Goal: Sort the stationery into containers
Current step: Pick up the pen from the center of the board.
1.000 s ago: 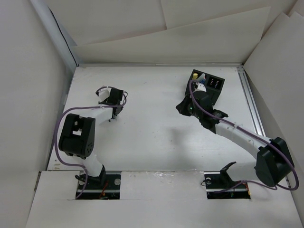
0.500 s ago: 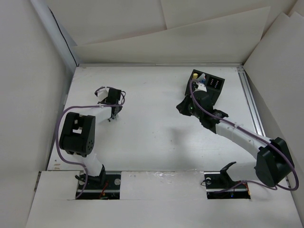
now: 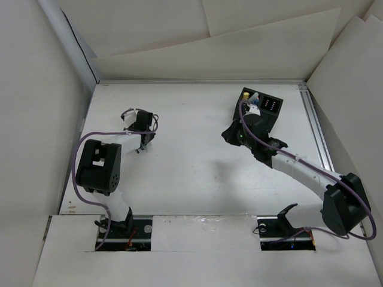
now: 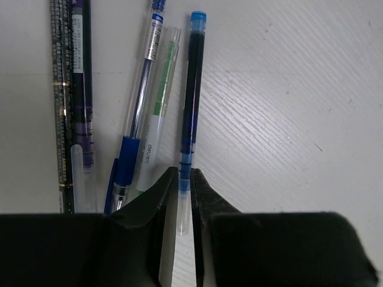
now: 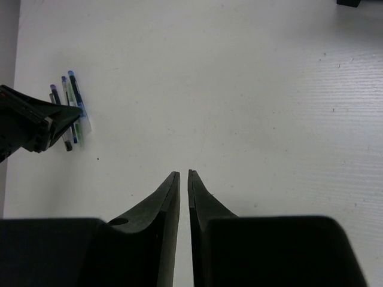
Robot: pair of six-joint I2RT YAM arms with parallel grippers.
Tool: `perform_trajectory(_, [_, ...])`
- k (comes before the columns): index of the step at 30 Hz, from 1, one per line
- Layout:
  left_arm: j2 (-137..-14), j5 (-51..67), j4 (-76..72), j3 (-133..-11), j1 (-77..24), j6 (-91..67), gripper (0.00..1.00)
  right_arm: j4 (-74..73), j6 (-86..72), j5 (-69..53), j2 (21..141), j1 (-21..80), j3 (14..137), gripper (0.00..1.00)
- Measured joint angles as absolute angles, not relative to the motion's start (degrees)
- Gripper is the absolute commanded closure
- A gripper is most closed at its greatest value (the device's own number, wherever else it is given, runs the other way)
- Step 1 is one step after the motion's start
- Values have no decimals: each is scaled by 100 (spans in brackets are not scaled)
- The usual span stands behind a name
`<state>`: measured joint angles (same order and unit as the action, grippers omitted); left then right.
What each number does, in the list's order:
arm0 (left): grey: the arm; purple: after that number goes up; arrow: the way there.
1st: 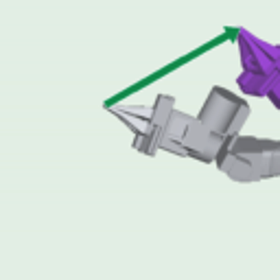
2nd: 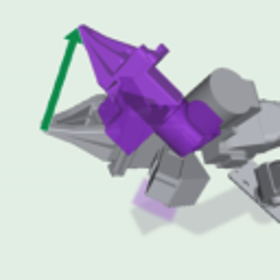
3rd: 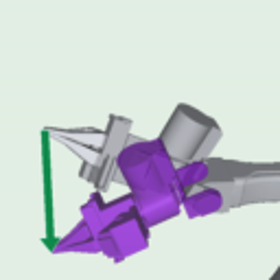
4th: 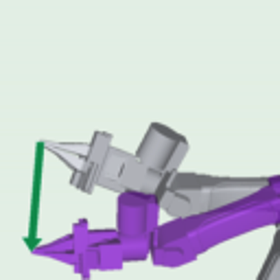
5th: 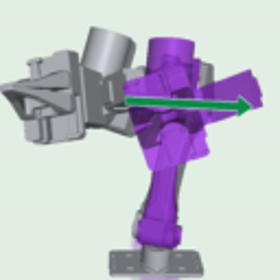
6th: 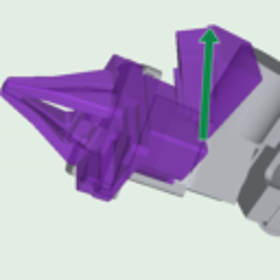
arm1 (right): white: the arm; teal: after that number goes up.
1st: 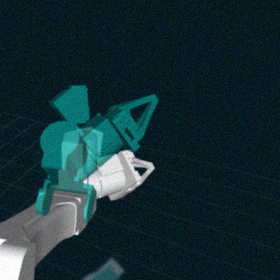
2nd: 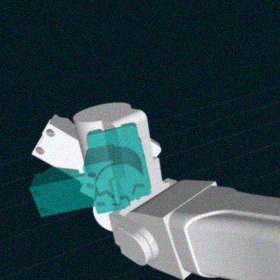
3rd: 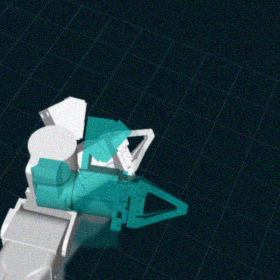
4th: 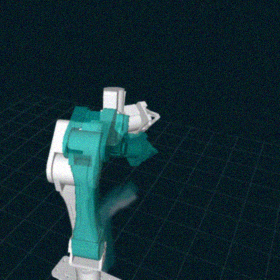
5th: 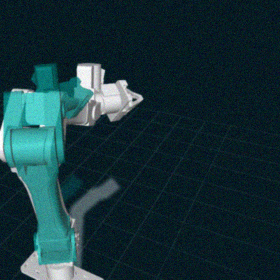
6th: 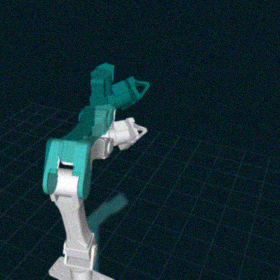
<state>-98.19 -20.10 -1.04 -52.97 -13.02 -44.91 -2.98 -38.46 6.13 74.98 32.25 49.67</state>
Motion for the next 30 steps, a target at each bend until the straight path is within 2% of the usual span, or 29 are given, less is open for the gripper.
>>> perform_trajectory(3, [-9819,-1949,-145,-5297,-1302,-4445,96,-296,-3850,613,7498,3225,4967,71])
perform_trajectory(6, [-9819,-1907,-189,-5297,-1302,-4377,94,-298,-3846,613,7498,3227,4967,66])
perform_trajectory(12, [-9835,-1809,-191,-5297,-1302,-4329,83,-298,-3844,613,7450,3225,4967,65])
perform_trajectory(22, [-9861,-1710,-95,-5297,-1389,-4250,82,-298,-3844,607,7367,3159,4963,65])
perform_trajectory(26, [-9861,-1756,-56,-5297,-1516,-4241,90,-301,-3846,609,7271,3127,4890,65])
perform_trajectory(28, [-9861,-1758,-58,-5297,-1555,-4239,99,-298,-3846,609,7238,3118,4880,65])
perform_trajectory(30, [-9863,-1756,-56,-5297,-1562,-4224,100,-298,-3846,596,7205,3107,4866,65])
